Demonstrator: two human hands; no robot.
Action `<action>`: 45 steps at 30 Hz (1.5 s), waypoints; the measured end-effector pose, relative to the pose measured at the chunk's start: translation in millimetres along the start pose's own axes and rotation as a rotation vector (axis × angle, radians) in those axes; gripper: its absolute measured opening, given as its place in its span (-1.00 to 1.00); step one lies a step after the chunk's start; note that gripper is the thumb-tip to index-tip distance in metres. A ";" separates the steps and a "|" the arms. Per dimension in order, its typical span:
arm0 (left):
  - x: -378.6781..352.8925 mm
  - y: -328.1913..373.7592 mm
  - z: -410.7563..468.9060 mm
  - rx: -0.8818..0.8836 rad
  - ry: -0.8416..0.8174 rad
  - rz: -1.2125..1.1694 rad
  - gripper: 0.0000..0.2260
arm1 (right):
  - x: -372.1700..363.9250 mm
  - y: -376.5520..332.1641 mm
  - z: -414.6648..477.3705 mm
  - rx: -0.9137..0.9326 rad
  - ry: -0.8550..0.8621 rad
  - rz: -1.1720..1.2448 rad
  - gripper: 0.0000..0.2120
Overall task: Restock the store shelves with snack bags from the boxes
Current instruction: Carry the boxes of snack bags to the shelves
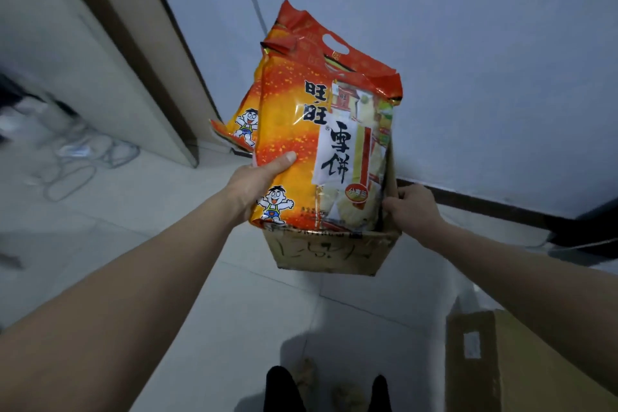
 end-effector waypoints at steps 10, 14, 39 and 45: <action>84.0 -43.6 -156.1 -0.051 0.356 -0.271 -0.43 | -29.3 -108.6 -68.5 0.351 -0.237 -0.078 -0.71; 127.0 -81.3 -221.4 -0.059 0.473 -0.374 -0.33 | -67.8 -151.4 -114.4 0.475 -0.360 -0.139 -0.70; 179.8 -533.4 -715.0 0.094 1.387 -1.167 -0.43 | -378.0 -179.5 -670.6 1.049 -1.382 -0.534 -0.76; 149.2 -608.8 -795.8 0.125 1.638 -1.395 -0.48 | -427.6 -165.8 -805.8 1.198 -1.608 -0.603 -0.62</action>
Point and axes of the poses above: each hand's wrist, its own z-axis towards the middle knuckle, its own x-axis out of the back of the hand, y = z × x, the point moved 3 cm from there along z, towards the middle knuckle, and after that the axes turned 6 degrees about x, right-handed, at the moved point
